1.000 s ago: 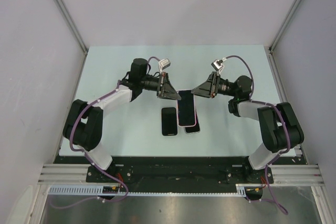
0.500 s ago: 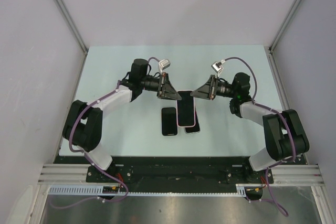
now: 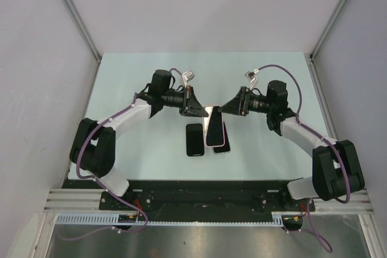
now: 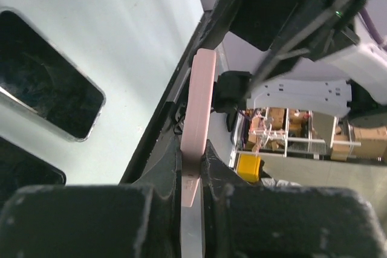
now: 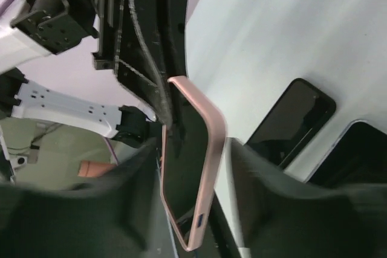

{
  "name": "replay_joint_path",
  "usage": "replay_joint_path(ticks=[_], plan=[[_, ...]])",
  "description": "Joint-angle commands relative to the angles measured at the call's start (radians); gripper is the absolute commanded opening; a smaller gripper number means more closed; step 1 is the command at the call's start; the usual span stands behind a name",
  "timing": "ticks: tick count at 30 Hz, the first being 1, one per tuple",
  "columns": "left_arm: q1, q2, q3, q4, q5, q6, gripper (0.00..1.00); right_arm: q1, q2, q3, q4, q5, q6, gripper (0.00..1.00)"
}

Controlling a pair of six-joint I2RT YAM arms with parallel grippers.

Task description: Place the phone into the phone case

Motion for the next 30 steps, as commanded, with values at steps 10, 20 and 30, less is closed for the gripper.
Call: replay_joint_path(ticks=[10, 20, 30], plan=[[0.146, -0.023, 0.168, -0.624, -0.238, 0.343, 0.0, -0.106, -0.293, 0.11, -0.473, 0.108, -0.306, 1.0], [0.277, 0.095, 0.214, -0.816, -0.476, 0.476, 0.0, -0.134, -0.327, 0.11, -0.5, 0.146, -0.286, 1.0], [0.29, 0.256, 0.23, -0.825, -0.48, 0.522, 0.07, -0.074, -0.37, 0.11, -0.544, 0.202, -0.328, 1.0]])
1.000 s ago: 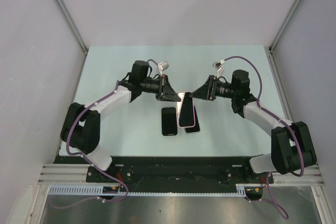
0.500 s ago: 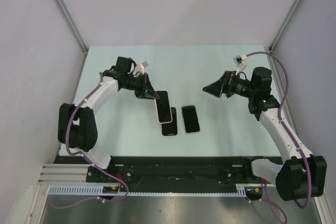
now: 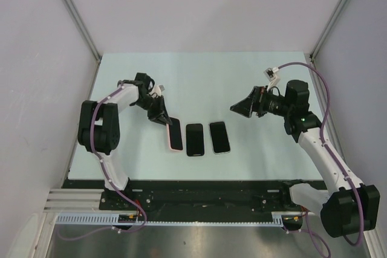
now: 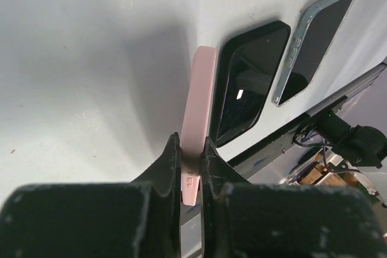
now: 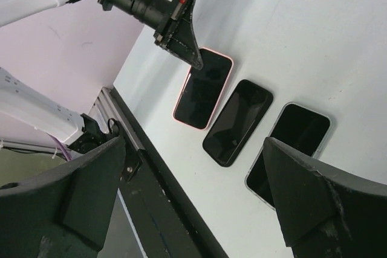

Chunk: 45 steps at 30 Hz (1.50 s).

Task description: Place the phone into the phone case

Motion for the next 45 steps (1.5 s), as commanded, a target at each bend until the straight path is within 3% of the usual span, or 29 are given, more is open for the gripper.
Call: replay_joint_path(ticks=[1, 6, 14, 19, 26, 29, 31, 33, 35, 37, 40, 45], plan=[[0.003, 0.043, 0.055, -0.052, -0.054, 0.05, 0.1, 0.022, -0.04, 0.022, -0.008, 0.035, -0.029, 1.0], [0.004, 0.072, 0.061, -0.078, -0.172, 0.052, 0.33, 0.028, -0.05, 0.023, -0.049, 0.086, -0.047, 1.0], [0.004, 0.066, 0.064, -0.071, -0.252, 0.049, 0.37, 0.028, -0.047, 0.022, -0.059, 0.104, -0.057, 1.0], [0.004, 0.015, 0.065, -0.065, -0.284, 0.038, 0.48, 0.028, -0.046, 0.022, -0.083, 0.159, -0.067, 1.0], [0.004, -0.23, 0.062, 0.032, -0.208, 0.018, 0.61, 0.03, -0.032, 0.037, -0.152, 0.251, -0.05, 1.0], [0.003, -0.362, 0.068, 0.087, -0.159, 0.024, 0.68, 0.048, -0.027, 0.071, -0.235, 0.364, -0.035, 1.0], [0.003, -0.433, 0.044, 0.145, -0.125, 0.026, 0.73, 0.067, -0.031, 0.082, -0.281, 0.462, -0.027, 1.0], [0.003, -0.54, 0.021, 0.2, -0.116, 0.024, 0.83, 0.08, -0.034, 0.083, -0.292, 0.475, -0.014, 1.0], [0.003, -0.633, -0.002, 0.219, -0.122, 0.03, 0.86, 0.084, -0.034, 0.086, -0.299, 0.449, 0.0, 1.0], [0.003, -0.687, -0.002, 0.219, -0.123, 0.053, 1.0, 0.085, -0.04, 0.1, -0.321, 0.451, -0.001, 1.0], [0.003, -0.776, -0.031, 0.23, -0.139, 0.038, 1.0, 0.084, -0.069, 0.125, -0.35, 0.469, -0.014, 1.0], [0.003, -0.93, -0.198, 0.415, -0.002, -0.046, 1.0, 0.073, -0.129, 0.154, -0.344, 0.474, 0.006, 1.0]])
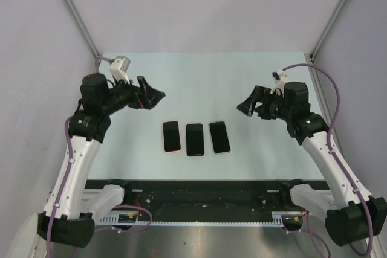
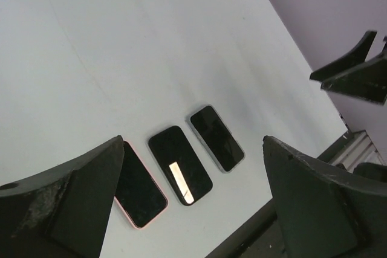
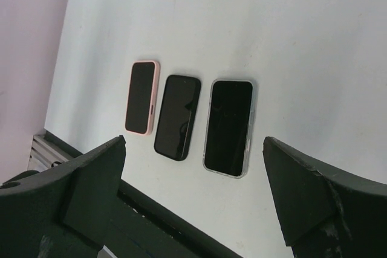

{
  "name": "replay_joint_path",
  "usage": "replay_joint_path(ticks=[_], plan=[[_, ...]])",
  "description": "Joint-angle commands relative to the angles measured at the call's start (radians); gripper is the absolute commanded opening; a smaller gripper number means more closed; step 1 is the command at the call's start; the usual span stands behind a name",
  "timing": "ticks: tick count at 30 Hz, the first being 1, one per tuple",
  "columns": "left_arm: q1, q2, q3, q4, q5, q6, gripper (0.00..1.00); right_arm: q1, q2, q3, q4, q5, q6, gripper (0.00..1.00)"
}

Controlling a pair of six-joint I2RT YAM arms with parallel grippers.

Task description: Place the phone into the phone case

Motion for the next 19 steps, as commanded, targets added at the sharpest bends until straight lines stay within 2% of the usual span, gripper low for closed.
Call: replay_joint_path(ticks=[1, 7, 19], plan=[[0.001, -0.084, -0.147, 0.14, 0.118, -0.061, 1.0, -0.007, -0.088, 0.062, 0.021, 0.021, 0.025, 1.0], [0.0, -0.153, -0.201, 0.16, 0.117, -0.07, 1.0, -0.001, -0.113, 0.062, 0.05, 0.025, 0.035, 1.0], [0.0, -0.115, -0.15, 0.116, 0.148, -0.07, 1.0, 0.003, -0.119, 0.062, 0.057, 0.023, 0.022, 1.0]])
